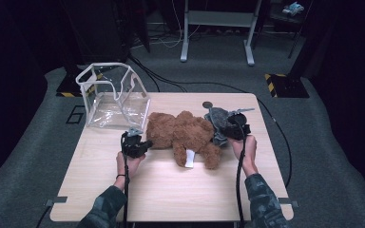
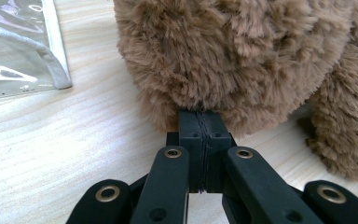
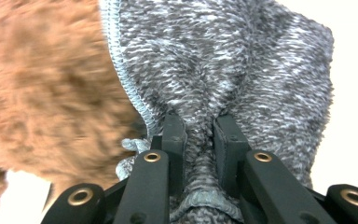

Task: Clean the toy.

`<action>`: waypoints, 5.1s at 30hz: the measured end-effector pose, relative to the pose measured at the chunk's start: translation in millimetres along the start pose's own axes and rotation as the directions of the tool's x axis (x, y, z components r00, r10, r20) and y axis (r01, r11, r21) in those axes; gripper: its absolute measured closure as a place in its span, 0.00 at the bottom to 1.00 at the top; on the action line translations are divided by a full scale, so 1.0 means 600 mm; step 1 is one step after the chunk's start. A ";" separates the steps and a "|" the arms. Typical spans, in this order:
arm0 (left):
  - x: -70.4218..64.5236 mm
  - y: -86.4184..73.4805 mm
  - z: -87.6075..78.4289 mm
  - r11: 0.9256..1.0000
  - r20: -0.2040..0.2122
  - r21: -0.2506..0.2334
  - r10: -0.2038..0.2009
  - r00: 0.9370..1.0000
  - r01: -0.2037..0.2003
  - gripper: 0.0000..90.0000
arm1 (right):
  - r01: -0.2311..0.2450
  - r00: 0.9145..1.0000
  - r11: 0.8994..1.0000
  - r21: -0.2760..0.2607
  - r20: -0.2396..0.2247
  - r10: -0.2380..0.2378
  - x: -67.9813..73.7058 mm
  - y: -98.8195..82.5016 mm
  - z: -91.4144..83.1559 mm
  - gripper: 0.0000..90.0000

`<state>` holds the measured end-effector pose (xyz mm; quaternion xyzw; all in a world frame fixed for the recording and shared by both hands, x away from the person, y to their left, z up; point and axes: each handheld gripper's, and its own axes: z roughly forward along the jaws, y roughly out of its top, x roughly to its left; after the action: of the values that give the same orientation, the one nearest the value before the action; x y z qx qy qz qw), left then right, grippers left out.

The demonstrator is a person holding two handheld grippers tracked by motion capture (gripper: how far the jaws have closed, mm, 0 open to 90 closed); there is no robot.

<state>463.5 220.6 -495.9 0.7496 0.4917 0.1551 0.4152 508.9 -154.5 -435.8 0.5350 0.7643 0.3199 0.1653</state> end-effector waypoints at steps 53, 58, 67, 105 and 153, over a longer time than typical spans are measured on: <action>-0.004 0.001 -0.002 1.000 -0.007 0.006 0.002 1.000 -0.002 0.99 | 0.196 0.972 0.981 0.013 -0.134 -0.192 0.125 -0.074 -0.046 0.86; -0.002 0.001 -0.002 1.000 -0.001 0.004 0.003 1.000 -0.003 0.99 | 0.204 0.970 0.976 0.070 -0.148 -0.192 0.138 -0.091 0.002 0.86; 0.001 0.000 -0.002 1.000 -0.005 0.007 -0.001 1.000 0.001 0.99 | 0.204 0.968 0.974 0.096 -0.169 -0.186 0.129 -0.126 -0.003 0.86; -0.002 0.002 -0.002 1.000 0.001 0.012 0.012 1.000 -0.012 0.99 | 0.055 0.997 0.998 0.003 0.049 -0.055 0.012 -0.110 -0.043 0.86; -0.006 0.003 -0.003 1.000 -0.001 0.008 -0.012 1.000 0.012 0.99 | 0.115 0.993 0.993 0.011 0.011 -0.115 0.067 -0.084 0.004 0.86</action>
<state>461.8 218.1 -492.8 0.7482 0.4968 0.1510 0.4130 459.2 -128.1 -467.6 0.4928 0.7945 0.3026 0.1853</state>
